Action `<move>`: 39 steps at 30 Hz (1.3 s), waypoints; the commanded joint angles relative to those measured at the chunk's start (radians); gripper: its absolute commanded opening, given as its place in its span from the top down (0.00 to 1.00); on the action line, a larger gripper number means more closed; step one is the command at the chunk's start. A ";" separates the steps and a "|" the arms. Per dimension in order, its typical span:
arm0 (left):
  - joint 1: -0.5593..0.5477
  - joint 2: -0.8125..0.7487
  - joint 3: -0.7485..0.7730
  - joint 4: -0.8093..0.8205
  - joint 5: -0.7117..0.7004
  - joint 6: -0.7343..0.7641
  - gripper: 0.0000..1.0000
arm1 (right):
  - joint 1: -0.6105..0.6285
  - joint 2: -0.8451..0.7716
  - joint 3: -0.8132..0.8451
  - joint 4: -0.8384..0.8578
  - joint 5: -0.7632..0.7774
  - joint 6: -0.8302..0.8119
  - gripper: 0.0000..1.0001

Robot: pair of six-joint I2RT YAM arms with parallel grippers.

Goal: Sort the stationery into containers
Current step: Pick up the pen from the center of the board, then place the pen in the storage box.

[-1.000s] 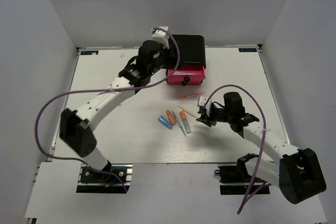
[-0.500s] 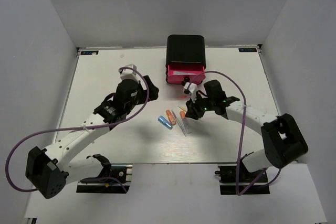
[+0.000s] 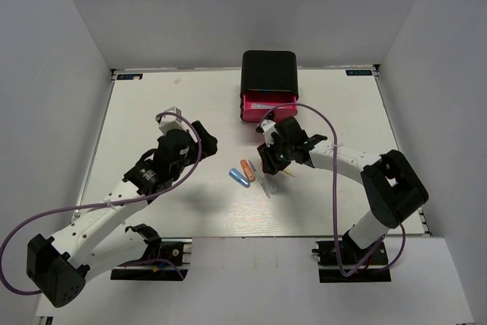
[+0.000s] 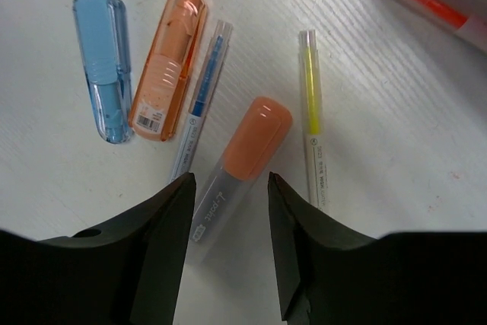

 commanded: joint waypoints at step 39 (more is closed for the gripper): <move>0.003 -0.013 -0.185 0.096 0.173 -0.145 0.02 | -0.081 -0.105 0.441 0.091 -0.436 -0.568 1.00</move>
